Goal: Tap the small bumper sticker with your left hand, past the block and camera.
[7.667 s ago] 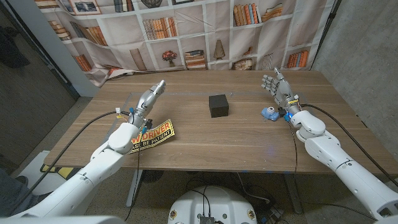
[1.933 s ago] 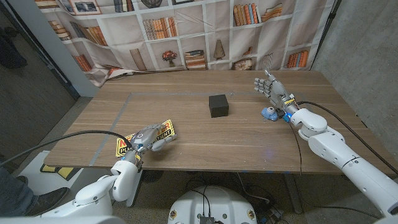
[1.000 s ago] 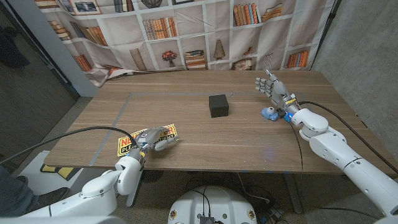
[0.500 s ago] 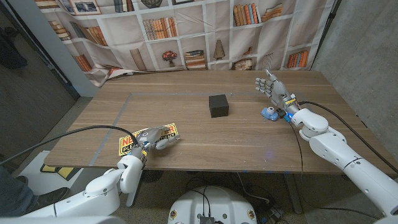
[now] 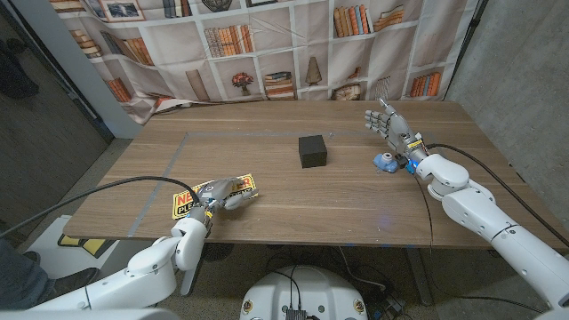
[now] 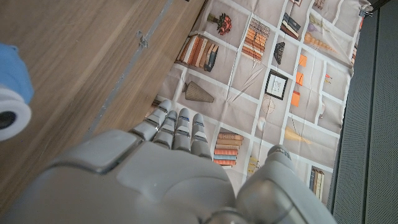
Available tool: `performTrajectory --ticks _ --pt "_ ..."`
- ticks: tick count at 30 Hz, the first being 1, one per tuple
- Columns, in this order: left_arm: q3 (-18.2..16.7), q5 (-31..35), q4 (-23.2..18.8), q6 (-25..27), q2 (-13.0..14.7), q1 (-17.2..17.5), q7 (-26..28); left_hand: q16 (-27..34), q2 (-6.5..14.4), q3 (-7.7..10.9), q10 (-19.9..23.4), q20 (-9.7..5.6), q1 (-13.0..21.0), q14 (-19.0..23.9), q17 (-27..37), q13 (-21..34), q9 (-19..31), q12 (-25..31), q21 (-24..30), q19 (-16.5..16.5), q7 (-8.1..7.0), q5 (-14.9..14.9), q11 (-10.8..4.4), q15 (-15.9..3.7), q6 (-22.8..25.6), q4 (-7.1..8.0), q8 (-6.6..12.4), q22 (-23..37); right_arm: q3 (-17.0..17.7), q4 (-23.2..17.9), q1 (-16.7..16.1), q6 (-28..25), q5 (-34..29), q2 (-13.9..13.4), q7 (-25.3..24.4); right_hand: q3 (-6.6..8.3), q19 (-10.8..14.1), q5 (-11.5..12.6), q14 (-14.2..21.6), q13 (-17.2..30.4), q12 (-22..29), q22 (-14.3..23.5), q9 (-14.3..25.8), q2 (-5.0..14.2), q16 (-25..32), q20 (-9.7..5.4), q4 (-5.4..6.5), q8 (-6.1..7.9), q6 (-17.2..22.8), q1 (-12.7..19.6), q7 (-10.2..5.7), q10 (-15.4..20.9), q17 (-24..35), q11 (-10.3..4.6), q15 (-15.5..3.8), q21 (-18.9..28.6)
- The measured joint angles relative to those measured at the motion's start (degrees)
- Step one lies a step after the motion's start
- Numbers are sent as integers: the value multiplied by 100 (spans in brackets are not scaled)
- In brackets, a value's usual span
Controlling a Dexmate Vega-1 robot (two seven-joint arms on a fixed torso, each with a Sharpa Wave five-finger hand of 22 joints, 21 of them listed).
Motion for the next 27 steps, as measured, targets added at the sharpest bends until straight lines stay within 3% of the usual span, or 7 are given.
performTrajectory --ticks 17,27 --pt "-265 -352 99 -579 -27 161 514 8 24 26 226 0 23 115 -12 17 14 -1 0 40 31 0 -41 10 194 -26 2 0 50 -32 -44 97 -9 5 -27 -1 32 0 7 0 1 0 0 0 0 -31 -1 0 30 0 -10 56 0 -11 7 0" --pt "-467 -379 -106 -652 91 271 648 -27 83 66 284 0 84 124 -10 16 10 24 -38 40 20 0 -80 2 245 -66 17 11 85 39 -87 269 7 76 -7 -17 64 0 7 0 4 0 0 0 0 0 -17 40 142 0 -41 145 0 1 6 -36"
